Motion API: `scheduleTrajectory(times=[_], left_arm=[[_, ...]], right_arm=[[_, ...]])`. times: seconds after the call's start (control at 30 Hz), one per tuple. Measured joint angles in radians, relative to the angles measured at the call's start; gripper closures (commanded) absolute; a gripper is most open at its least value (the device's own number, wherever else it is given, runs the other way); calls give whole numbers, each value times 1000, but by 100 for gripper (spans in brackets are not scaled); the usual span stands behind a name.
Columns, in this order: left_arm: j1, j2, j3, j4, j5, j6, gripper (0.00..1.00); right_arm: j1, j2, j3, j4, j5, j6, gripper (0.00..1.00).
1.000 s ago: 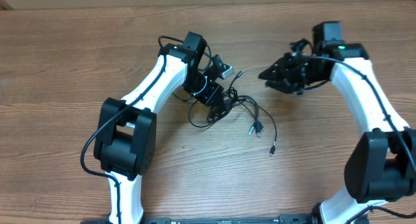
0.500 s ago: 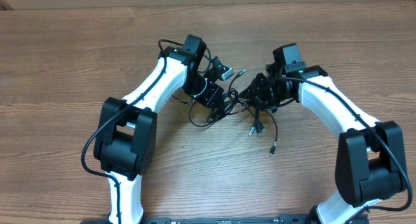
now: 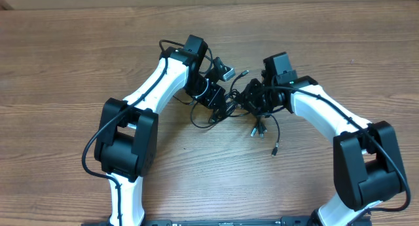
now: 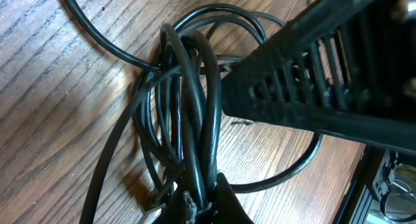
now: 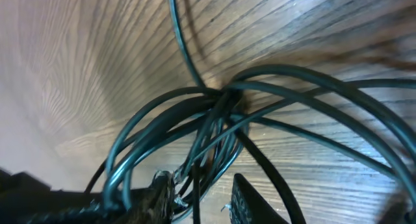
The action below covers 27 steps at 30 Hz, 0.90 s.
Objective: Untangle cables
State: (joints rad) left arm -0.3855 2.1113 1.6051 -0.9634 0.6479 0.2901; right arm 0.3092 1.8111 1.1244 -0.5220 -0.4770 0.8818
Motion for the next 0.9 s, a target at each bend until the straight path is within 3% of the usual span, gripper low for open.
scheduleTrajectory(times=[0.6,0.8,0.9], left_arm=[[0,0,-2,-1,34,-1,96],[0,0,-4,0,52,-1,96],[0,0,-4,-1,52,-3,96]], right_arm=[[39,0,-5,58,61,62,79],[54,0,-5,60,98,83,86],[64,0,-5,60,124,81,96]])
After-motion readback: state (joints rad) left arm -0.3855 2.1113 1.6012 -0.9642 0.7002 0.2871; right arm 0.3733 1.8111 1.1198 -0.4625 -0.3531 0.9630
